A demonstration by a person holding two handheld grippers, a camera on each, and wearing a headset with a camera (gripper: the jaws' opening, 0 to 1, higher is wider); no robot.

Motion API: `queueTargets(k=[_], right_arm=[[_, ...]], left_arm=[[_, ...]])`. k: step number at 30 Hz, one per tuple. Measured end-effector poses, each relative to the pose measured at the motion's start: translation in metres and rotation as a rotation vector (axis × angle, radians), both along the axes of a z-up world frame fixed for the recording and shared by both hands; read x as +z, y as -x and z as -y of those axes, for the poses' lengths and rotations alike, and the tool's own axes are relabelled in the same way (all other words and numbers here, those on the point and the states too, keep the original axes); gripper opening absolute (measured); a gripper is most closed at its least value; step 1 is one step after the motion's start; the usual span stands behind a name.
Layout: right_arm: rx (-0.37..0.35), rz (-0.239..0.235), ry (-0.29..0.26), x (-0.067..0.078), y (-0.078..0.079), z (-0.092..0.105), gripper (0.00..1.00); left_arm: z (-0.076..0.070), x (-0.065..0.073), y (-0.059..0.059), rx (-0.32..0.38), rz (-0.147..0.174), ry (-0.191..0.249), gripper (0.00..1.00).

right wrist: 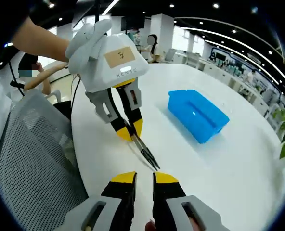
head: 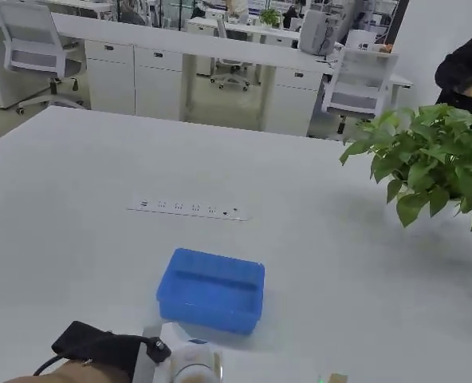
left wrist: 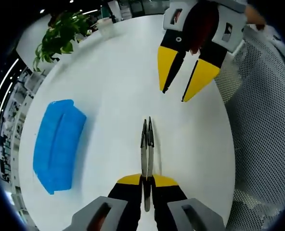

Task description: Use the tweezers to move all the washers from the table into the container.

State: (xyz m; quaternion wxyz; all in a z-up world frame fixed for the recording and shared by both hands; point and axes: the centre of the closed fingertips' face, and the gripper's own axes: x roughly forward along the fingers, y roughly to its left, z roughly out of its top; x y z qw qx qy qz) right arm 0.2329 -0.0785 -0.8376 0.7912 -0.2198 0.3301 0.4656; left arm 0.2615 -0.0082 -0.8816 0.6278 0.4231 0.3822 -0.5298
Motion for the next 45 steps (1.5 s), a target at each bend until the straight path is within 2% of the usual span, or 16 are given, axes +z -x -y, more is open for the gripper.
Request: queueTargets(k=[3,6,9,11,15,21,24,25,27,31,33,34,38,42,44,45], right_arm=[[0.025,-0.01,0.023,-0.006,0.004,-0.003,0.12],[0.004,-0.023,-0.006,-0.003,0.005,-0.005,0.12],[-0.026,0.005,-0.033,0.009,0.002,-0.003,0.13],[-0.094,0.014,-0.077,0.021,-0.002,0.002,0.15],[-0.229,0.003,-0.179,0.043,-0.007,0.017,0.2],[-0.351,0.041,-0.202,0.061,-0.004,0.043,0.32],[-0.401,0.066,-0.21,0.065,-0.003,0.055,0.44],[-0.416,0.06,-0.21,0.064,-0.002,0.06,0.5],[-0.467,0.045,-0.22,0.063,0.0,0.069,0.58],[-0.469,0.054,-0.211,0.063,0.003,0.074,0.67],[-0.481,0.068,-0.2,0.062,0.004,0.076,0.77],[-0.485,0.067,-0.198,0.061,0.004,0.077,0.8],[-0.519,0.045,-0.201,0.059,0.006,0.081,0.84],[-0.558,0.044,-0.219,0.063,0.005,0.087,0.94],[-0.578,0.039,-0.211,0.062,0.005,0.093,0.96],[-0.588,0.041,-0.205,0.062,0.005,0.096,0.97]], left_arm=[[-0.001,0.002,0.003,-0.004,-0.03,-0.005,0.11],[-0.001,0.002,0.006,-0.005,-0.052,-0.006,0.12],[-0.003,0.002,0.005,0.017,-0.068,-0.007,0.13],[-0.004,0.002,0.003,0.038,-0.073,0.003,0.15],[-0.002,0.009,0.0,0.137,-0.098,0.072,0.2],[-0.009,0.026,-0.013,0.363,-0.1,0.249,0.3],[-0.015,0.043,-0.018,0.48,-0.084,0.365,0.38],[-0.017,0.053,-0.019,0.524,-0.071,0.426,0.41],[-0.027,0.067,-0.021,0.592,-0.03,0.479,0.48],[-0.047,0.093,-0.016,0.7,0.057,0.553,0.7],[-0.056,0.1,-0.01,0.747,0.067,0.572,0.74],[-0.063,0.107,-0.008,0.79,0.104,0.589,0.78],[-0.077,0.115,0.008,0.853,0.169,0.586,0.9],[-0.088,0.12,0.026,0.927,0.206,0.59,0.99],[-0.091,0.125,0.029,0.98,0.228,0.646,0.99],[-0.091,0.124,0.032,0.992,0.214,0.658,0.99]])
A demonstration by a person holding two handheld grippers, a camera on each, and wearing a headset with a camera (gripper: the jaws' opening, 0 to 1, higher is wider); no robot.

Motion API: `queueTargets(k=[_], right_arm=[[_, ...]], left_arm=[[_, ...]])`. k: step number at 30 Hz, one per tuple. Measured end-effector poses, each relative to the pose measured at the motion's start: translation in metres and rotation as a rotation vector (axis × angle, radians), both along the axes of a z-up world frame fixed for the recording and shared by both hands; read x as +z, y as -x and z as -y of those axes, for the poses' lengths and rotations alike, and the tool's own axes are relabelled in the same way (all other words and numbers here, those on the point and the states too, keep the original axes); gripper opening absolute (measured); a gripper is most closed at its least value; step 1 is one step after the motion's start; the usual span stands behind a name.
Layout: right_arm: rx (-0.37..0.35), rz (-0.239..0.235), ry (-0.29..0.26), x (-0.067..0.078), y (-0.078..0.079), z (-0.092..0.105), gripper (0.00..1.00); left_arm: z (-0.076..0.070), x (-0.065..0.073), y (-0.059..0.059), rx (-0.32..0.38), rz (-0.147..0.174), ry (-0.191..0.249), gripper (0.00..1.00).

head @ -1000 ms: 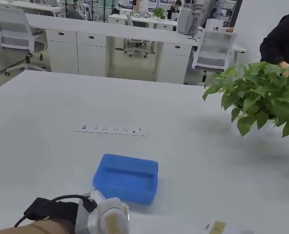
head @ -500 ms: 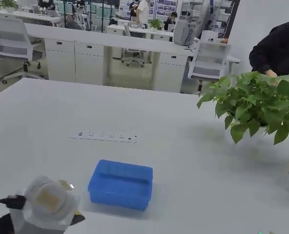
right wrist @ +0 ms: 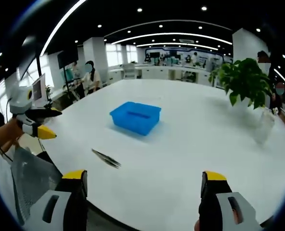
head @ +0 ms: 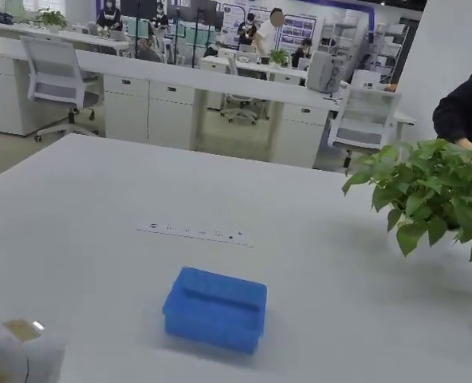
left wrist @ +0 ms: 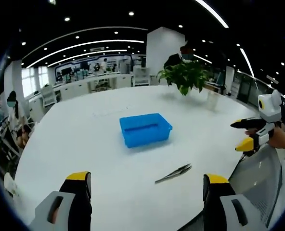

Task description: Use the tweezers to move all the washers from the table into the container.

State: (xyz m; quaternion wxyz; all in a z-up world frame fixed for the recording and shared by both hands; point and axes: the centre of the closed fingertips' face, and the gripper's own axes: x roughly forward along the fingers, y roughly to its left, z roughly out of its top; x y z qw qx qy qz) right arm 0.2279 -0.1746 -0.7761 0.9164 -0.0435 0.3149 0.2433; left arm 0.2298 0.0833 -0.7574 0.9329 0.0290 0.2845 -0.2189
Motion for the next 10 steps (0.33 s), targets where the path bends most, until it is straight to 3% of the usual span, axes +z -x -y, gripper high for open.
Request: queueTargets(k=[2,10], right_arm=[[-0.012,0.004,0.002,0.001,-0.001,0.004,0.99],[-0.032,0.004,0.014,0.0,-0.002,0.009,0.99]], left_arm=[[-0.004,-0.004,0.006,0.011,-0.022,-0.018,0.99],[-0.009,-0.01,0.018,0.018,-0.027,-0.053,0.99]])
